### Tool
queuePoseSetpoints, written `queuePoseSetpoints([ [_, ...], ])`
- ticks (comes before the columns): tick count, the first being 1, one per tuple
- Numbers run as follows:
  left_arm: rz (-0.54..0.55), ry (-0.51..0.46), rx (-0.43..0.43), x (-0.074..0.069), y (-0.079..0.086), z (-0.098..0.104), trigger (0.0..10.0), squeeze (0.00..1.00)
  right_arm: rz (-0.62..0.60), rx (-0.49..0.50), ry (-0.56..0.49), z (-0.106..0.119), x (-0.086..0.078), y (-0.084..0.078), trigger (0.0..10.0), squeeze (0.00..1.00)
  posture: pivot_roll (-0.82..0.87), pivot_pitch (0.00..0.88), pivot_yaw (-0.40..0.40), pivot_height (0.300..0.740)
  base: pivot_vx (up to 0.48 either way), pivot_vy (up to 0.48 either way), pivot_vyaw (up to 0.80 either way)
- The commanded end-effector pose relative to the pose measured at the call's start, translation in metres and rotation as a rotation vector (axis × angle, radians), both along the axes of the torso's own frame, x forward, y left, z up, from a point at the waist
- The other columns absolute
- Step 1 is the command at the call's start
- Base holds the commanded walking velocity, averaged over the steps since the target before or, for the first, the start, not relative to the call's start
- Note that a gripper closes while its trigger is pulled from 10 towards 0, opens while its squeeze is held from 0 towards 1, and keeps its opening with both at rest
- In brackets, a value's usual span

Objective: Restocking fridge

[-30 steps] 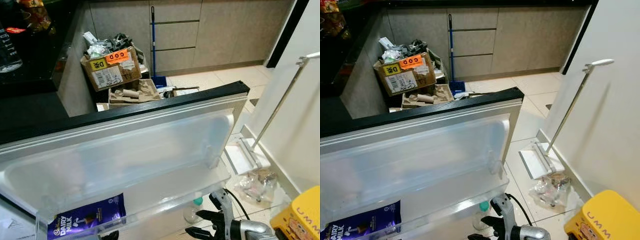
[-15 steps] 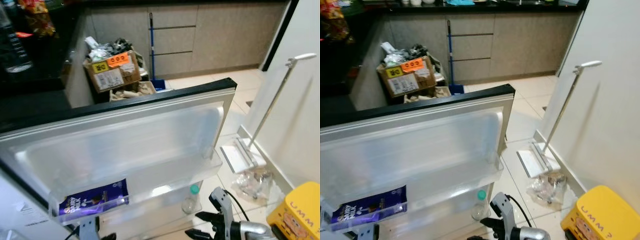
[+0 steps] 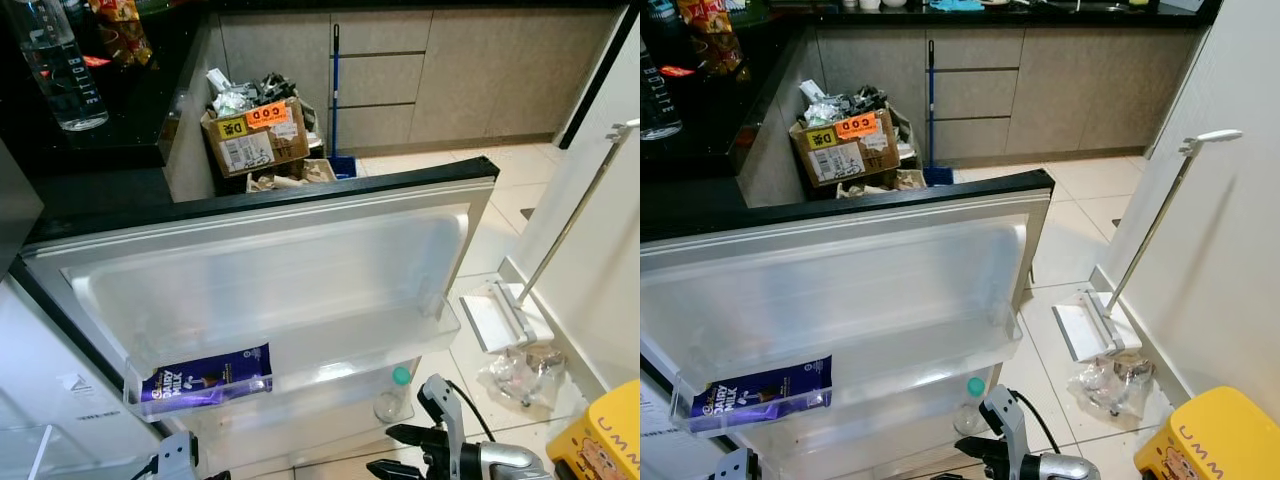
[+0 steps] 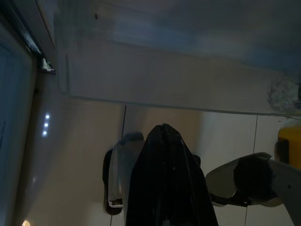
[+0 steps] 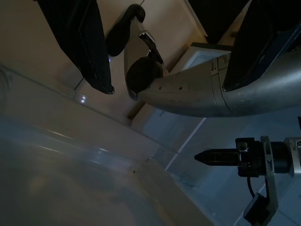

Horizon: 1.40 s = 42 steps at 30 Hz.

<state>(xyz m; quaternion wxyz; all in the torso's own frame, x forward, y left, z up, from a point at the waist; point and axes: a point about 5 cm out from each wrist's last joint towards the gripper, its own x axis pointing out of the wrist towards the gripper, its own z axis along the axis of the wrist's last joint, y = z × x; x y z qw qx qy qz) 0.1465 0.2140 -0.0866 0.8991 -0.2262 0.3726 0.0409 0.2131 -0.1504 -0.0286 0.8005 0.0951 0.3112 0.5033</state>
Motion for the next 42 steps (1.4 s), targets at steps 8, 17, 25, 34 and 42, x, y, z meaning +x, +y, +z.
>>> queuePoseSetpoints([
  [8,-0.001,0.026,0.011,-0.004,0.004,-0.001,10.0,0.0,0.005,-0.013,0.026,-0.003,-0.003,-0.003,10.0,0.0,-0.09,0.014,-0.026,0.707,0.0,0.0,0.0],
  [17,-0.021,0.064,0.014,-0.01,-0.001,-0.005,10.0,0.0,0.023,-0.014,0.038,-0.005,-0.006,-0.002,10.0,0.0,-0.09,0.017,-0.026,0.74,-0.213,0.0,0.0],
  [25,0.002,0.065,0.014,-0.011,0.002,-0.005,10.0,0.0,0.026,-0.019,0.045,-0.006,-0.008,-0.002,10.0,0.0,-0.09,0.015,-0.027,0.74,-0.24,0.0,0.0],
  [34,-0.005,0.068,0.019,-0.011,0.003,-0.005,10.0,0.0,0.009,-0.046,0.049,-0.009,-0.009,-0.004,10.0,0.0,-0.09,0.01,-0.026,0.74,0.0,0.0,0.0],
  [42,-0.032,0.078,0.022,-0.013,-0.003,-0.007,10.0,0.0,-0.073,-0.172,0.087,-0.02,-0.015,-0.017,10.0,0.0,-0.09,0.007,-0.028,0.74,0.0,0.0,0.0],
])
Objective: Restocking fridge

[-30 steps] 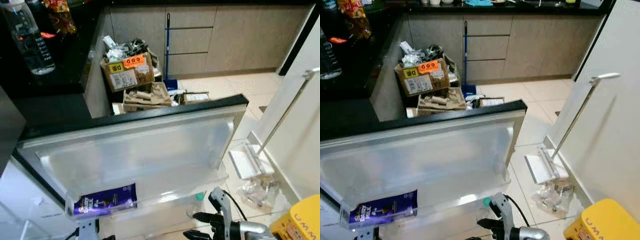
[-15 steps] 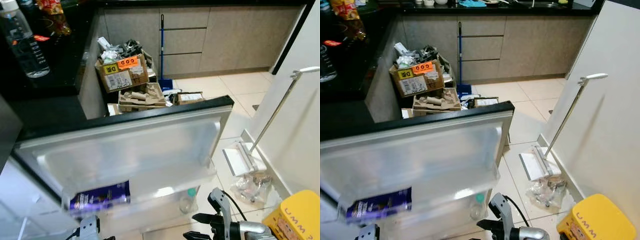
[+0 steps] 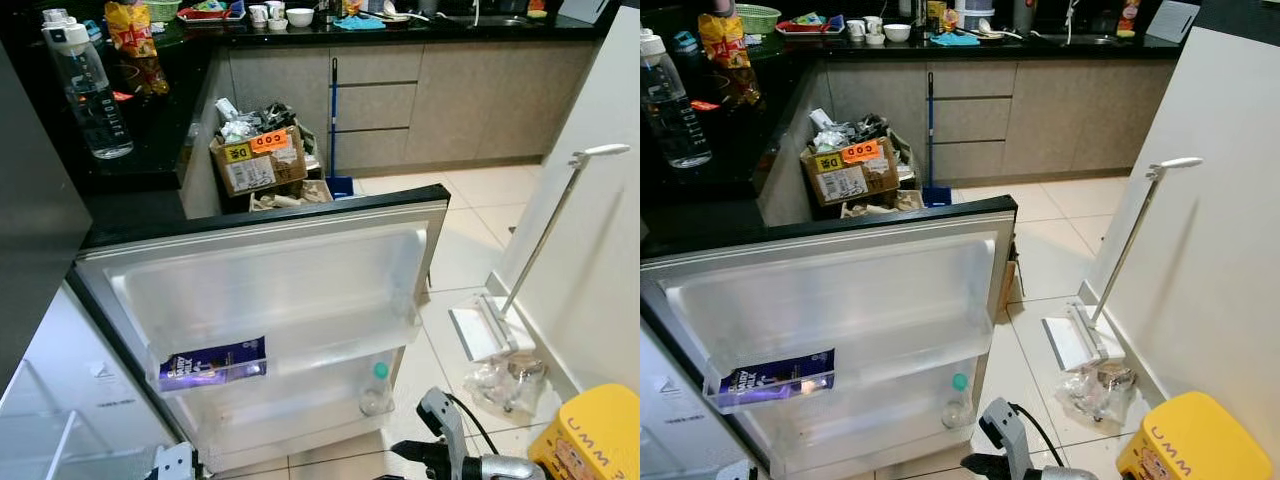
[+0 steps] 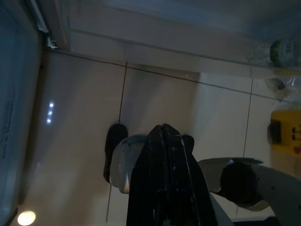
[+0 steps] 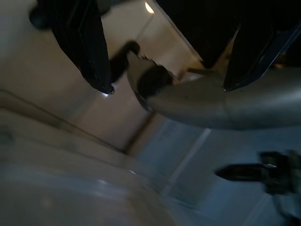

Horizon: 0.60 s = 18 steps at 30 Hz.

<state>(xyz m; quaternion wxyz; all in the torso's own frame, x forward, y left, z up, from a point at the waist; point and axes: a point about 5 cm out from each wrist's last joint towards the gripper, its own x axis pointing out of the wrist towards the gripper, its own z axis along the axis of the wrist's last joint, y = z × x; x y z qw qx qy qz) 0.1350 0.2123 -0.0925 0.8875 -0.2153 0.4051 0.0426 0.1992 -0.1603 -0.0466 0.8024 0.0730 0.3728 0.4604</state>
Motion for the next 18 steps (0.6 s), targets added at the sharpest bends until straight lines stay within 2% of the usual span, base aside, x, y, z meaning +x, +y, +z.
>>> queuePoseSetpoints([
  [1,-0.016,0.012,0.008,-0.002,-0.002,-0.001,10.0,0.0,-0.038,-0.071,0.01,-0.005,-0.003,-0.01,10.0,0.0,-0.09,0.007,-0.028,0.74,0.0,0.0,0.0],
  [4,-0.018,0.013,0.008,-0.002,-0.003,-0.001,10.0,0.0,-0.049,-0.085,0.014,-0.006,-0.004,-0.011,10.0,0.0,-0.09,0.007,-0.028,0.74,0.0,0.0,0.0],
  [8,-0.038,0.022,0.011,-0.004,-0.007,-0.003,10.0,0.0,-0.123,-0.181,0.056,-0.017,-0.017,-0.023,10.0,0.0,-0.09,0.009,-0.028,0.74,0.0,0.0,0.0],
  [14,-0.057,0.03,0.027,-0.005,-0.009,-0.004,10.0,0.0,-0.208,-0.26,0.056,-0.023,-0.023,-0.032,10.0,0.0,-0.1,0.01,-0.029,0.74,0.0,0.0,0.0],
  [15,-0.066,0.038,0.041,-0.006,-0.009,-0.004,10.0,0.0,-0.304,-0.348,0.064,-0.028,-0.027,-0.041,10.0,0.0,-0.1,0.01,-0.029,0.74,0.0,0.0,0.0],
  [16,-0.073,0.047,0.054,-0.006,-0.01,-0.005,10.0,0.0,-0.335,-0.386,0.078,-0.031,-0.032,-0.045,10.0,0.0,-0.1,0.01,-0.029,0.74,0.0,0.0,0.0],
  [18,-0.077,0.054,0.064,-0.007,-0.01,-0.005,10.0,0.0,-0.349,-0.408,0.089,-0.033,-0.036,-0.048,10.0,0.0,-0.1,0.01,-0.029,0.74,0.0,0.0,0.0],
])
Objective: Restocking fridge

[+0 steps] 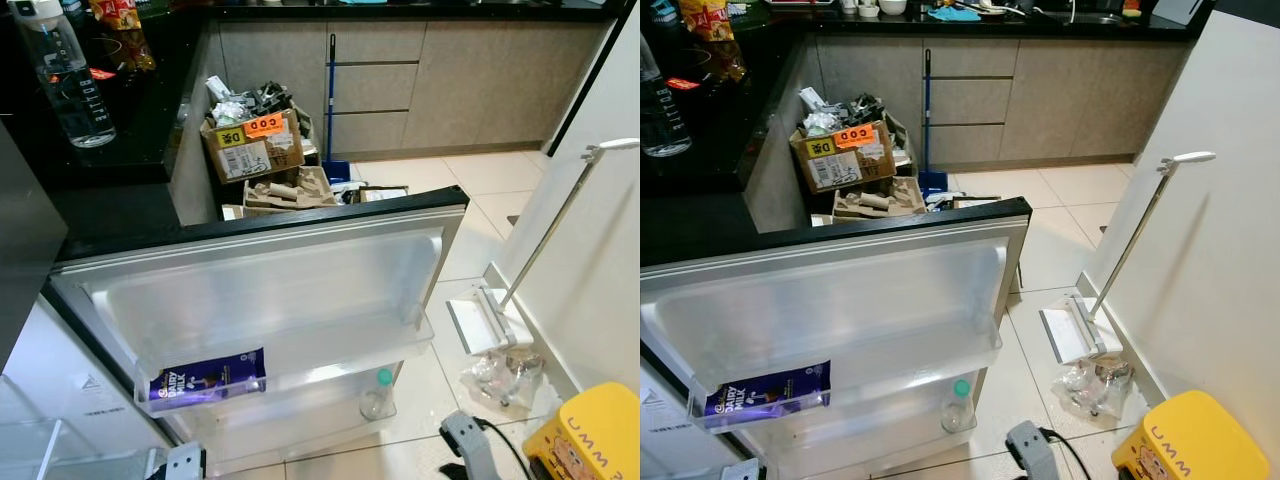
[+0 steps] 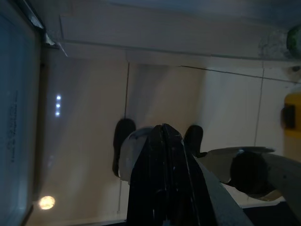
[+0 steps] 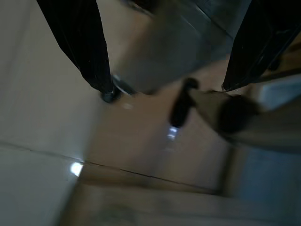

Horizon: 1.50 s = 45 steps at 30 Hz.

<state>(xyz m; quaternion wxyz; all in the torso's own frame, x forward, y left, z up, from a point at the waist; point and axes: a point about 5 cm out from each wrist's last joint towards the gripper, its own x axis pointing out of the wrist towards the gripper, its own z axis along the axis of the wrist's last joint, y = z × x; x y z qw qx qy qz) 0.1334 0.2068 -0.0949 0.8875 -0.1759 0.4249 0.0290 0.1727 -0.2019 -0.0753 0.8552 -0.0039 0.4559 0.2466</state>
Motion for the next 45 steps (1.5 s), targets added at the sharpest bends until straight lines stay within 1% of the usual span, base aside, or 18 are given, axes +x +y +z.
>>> queuePoseSetpoints([
  [1,-0.012,0.026,0.016,-0.006,-0.004,-0.003,10.0,0.0,-0.058,-0.054,0.053,-0.008,-0.016,-0.009,10.0,0.0,-0.1,0.01,-0.029,0.74,0.0,0.0,0.0],
  [2,-0.012,0.026,0.016,-0.006,-0.004,-0.003,10.0,0.0,-0.058,-0.054,0.053,-0.008,-0.016,-0.009,10.0,0.0,-0.1,0.01,-0.029,0.74,0.0,0.0,0.0],
  [3,-0.006,0.032,0.024,-0.006,-0.003,-0.003,10.0,0.0,-0.106,-0.086,0.081,-0.012,-0.024,-0.014,10.0,0.0,-0.09,0.006,-0.03,0.74,0.0,0.0,0.0],
  [4,0.005,0.039,0.034,-0.007,-0.002,-0.004,10.0,0.0,-0.187,-0.147,0.124,-0.017,-0.039,-0.023,10.0,0.0,-0.09,0.006,-0.028,0.74,0.0,0.0,0.0],
  [5,0.005,0.039,0.034,-0.007,-0.002,-0.004,10.0,0.0,-0.187,-0.147,0.124,-0.017,-0.039,-0.023,10.0,0.0,-0.09,0.006,-0.028,0.74,0.0,0.0,0.0],
  [8,0.003,0.05,0.055,-0.008,0.0,-0.004,10.0,0.0,-0.285,-0.213,0.174,-0.023,-0.058,-0.032,10.0,0.0,-0.09,0.006,-0.022,0.74,0.0,0.0,0.0],
  [9,0.003,0.05,0.055,-0.008,0.0,-0.004,10.0,0.0,-0.285,-0.213,0.174,-0.023,-0.058,-0.032,10.0,0.0,-0.09,0.006,-0.022,0.74,0.0,0.0,0.0],
  [10,0.015,0.055,0.068,-0.007,0.003,-0.004,10.0,0.0,-0.328,-0.247,0.198,-0.026,-0.068,-0.034,10.0,0.0,-0.08,0.008,-0.017,0.74,0.0,0.0,0.0],
  [12,0.024,0.057,0.072,-0.006,0.006,-0.003,10.0,0.0,-0.338,-0.269,0.208,-0.028,-0.071,-0.034,10.0,0.0,-0.08,0.01,-0.011,0.74,0.0,0.0,0.0],
  [14,0.023,0.058,0.081,-0.005,0.007,-0.002,10.0,0.0,-0.338,-0.284,0.205,-0.028,-0.071,-0.033,10.0,0.0,-0.08,0.011,-0.008,0.74,0.0,0.0,0.0],
  [18,0.026,0.046,0.115,0.004,0.014,0.002,10.0,0.0,-0.349,-0.322,0.189,-0.028,-0.068,-0.031,10.0,0.0,-0.07,0.009,0.004,0.74,0.0,0.0,0.0],
  [23,0.039,0.054,0.151,0.005,0.021,0.003,10.0,0.0,-0.344,-0.372,0.172,-0.028,-0.061,-0.027,10.0,0.0,-0.06,0.013,0.008,0.74,0.0,0.0,0.0],
  [28,0.074,0.054,0.138,0.005,0.023,0.003,10.0,0.0,-0.344,-0.396,0.149,-0.027,-0.054,-0.026,10.0,0.0,-0.08,0.022,0.01,0.74,0.0,0.0,0.0],
  [33,0.114,0.074,0.102,0.0,0.014,-0.001,10.0,0.0,-0.318,-0.444,0.152,-0.026,-0.056,-0.032,10.0,0.0,-0.08,0.018,-0.005,0.74,0.0,0.0,0.0],
  [37,0.086,0.089,0.104,-0.004,0.01,-0.003,10.0,0.0,-0.323,-0.462,0.153,-0.025,-0.057,-0.039,10.0,0.0,-0.09,0.016,-0.015,0.74,0.0,0.0,0.0],
  [42,0.064,0.079,0.099,-0.001,0.004,-0.003,10.0,0.0,-0.337,-0.488,0.152,-0.022,-0.057,-0.051,10.0,0.0,-0.06,0.0,-0.032,0.74,0.0,0.0,0.0],
  [43,0.019,0.091,0.111,-0.003,0.008,-0.003,10.0,0.0,-0.354,-0.5,0.129,-0.019,-0.049,-0.053,10.0,0.0,-0.08,0.011,-0.031,0.74,0.0,0.0,0.0],
  [45,0.005,0.103,0.123,-0.005,0.01,-0.003,10.0,0.0,-0.361,-0.506,0.121,-0.018,-0.047,-0.053,10.0,0.0,-0.08,0.011,-0.031,0.74,0.0,0.0,0.0],
])
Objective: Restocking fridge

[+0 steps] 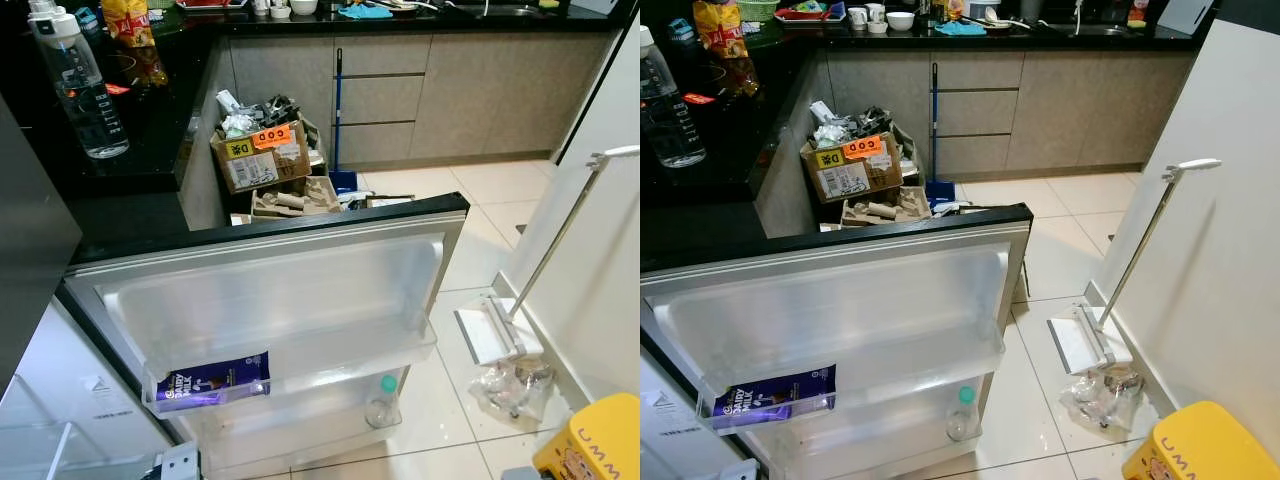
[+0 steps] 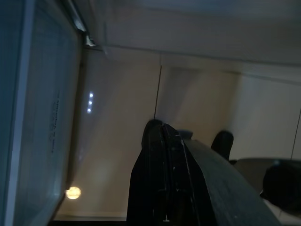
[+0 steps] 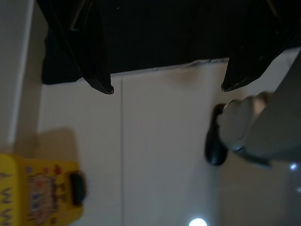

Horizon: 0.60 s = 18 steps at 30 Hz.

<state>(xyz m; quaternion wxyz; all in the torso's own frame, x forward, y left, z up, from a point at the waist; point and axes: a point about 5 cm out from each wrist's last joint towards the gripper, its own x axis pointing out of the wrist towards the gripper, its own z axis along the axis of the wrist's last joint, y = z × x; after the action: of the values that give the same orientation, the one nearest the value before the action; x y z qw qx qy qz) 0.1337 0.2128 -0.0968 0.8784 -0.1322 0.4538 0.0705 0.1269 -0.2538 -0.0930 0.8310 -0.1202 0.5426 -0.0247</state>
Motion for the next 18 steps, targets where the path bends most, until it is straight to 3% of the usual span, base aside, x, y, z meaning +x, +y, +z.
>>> queuePoseSetpoints([
  [1,-0.028,0.037,0.021,-0.0071,0.0058,-0.0016,10.0,0.0,-0.013,-0.014,0.003,0.0002,0.0003,-0.0012,10.0,0.0,-0.08,0.011,-0.031,0.74,0.0,0.0,0.0],
  [12,0.032,0.038,0.008,-0.0153,0.0102,-0.003,10.0,0.0,0.035,0.008,0.003,-0.0013,0.0003,0.0051,10.0,0.0,-0.1,0.0,-0.047,0.74,0.0,0.0,0.0],
  [15,0.077,0.015,0.01,-0.0085,0.0124,-0.0006,10.0,0.0,0.092,-0.011,0.022,-0.001,0.0004,0.0044,10.0,0.0,-0.08,0.0,-0.036,0.74,0.0,0.0,0.0],
  [18,0.089,0.016,0.006,-0.009,0.0124,-0.0008,10.0,0.0,0.064,-0.02,0.025,-0.0007,-0.0011,0.001,10.0,0.0,-0.08,0.0,-0.022,0.74,0.0,0.0,0.0],
])
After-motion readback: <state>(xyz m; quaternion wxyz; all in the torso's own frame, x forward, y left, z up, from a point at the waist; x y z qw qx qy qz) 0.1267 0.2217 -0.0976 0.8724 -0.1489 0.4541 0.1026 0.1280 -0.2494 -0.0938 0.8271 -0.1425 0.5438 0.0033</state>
